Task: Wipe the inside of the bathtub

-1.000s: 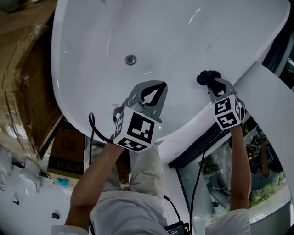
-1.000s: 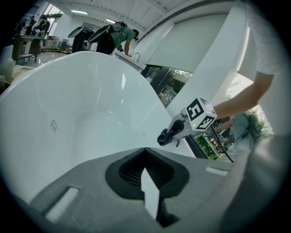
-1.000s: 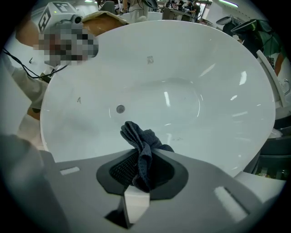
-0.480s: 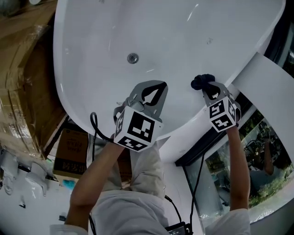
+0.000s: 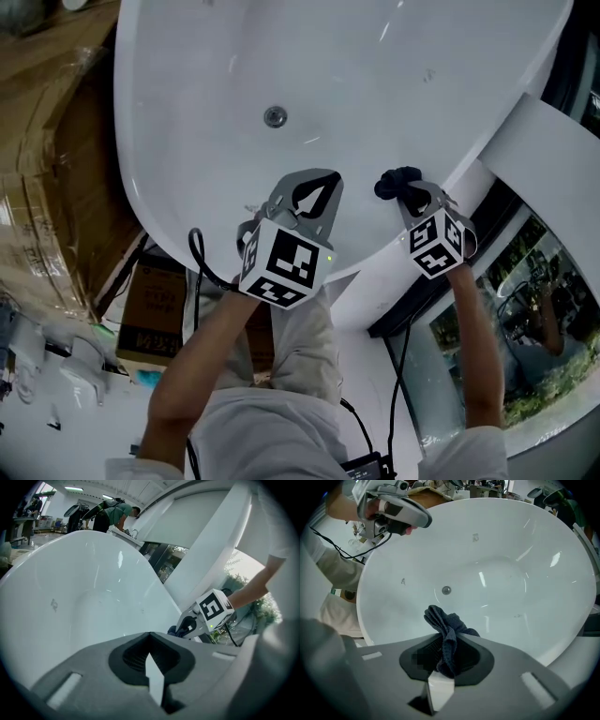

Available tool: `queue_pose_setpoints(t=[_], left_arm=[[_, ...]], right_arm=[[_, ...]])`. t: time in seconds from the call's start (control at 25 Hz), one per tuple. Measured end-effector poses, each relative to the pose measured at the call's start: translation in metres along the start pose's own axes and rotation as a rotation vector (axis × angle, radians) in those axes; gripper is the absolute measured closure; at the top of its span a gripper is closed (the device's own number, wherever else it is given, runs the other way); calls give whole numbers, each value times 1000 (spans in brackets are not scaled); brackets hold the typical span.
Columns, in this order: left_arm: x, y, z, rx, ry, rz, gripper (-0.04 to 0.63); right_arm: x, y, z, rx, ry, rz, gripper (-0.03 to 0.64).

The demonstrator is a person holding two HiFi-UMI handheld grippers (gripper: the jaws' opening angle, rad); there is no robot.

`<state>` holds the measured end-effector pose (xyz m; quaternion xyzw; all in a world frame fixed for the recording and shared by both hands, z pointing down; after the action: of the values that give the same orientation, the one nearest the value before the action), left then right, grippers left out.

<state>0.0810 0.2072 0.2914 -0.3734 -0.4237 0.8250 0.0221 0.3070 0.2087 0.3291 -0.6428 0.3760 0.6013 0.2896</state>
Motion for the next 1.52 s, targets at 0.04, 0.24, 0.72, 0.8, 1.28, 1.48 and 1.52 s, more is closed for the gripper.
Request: queue_pose_setpoints(t=[0.04, 0.24, 0.72, 0.8, 1.28, 1.48, 1.52], left_arm=[[1, -1, -1, -3, -3, 2, 597], [7, -7, -6, -9, -8, 12, 597], [13, -11, -5, -2, -6, 11, 597], [14, -11, -2, -2, 0, 8, 597], [21, -4, 18, 25, 61, 1, 597], [20, 11, 37, 38, 71, -33, 597], [18, 14, 40, 35, 77, -32, 597]], right_arm=[[-1, -2, 4, 2, 0, 5, 543], [-9, -10, 29, 15, 24, 34, 543], [-22, -25, 104, 18, 188, 98, 544], [-22, -23, 110, 19, 221, 92, 543], [8, 24, 70, 2, 171, -101, 543], [20, 40, 19, 16, 34, -110, 543], [21, 44, 8, 19, 19, -114, 543]])
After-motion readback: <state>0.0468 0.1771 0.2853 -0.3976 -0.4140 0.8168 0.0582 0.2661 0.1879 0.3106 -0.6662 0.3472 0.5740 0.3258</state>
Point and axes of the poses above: the fingertips, and each gripper's own axes: x backward along the fingers, z to its left, y out of its top, the point moved 9 cm from there along x, backward along the fingers, and after that the axes turned 14 degrees about -x, right-handed, at the moved point
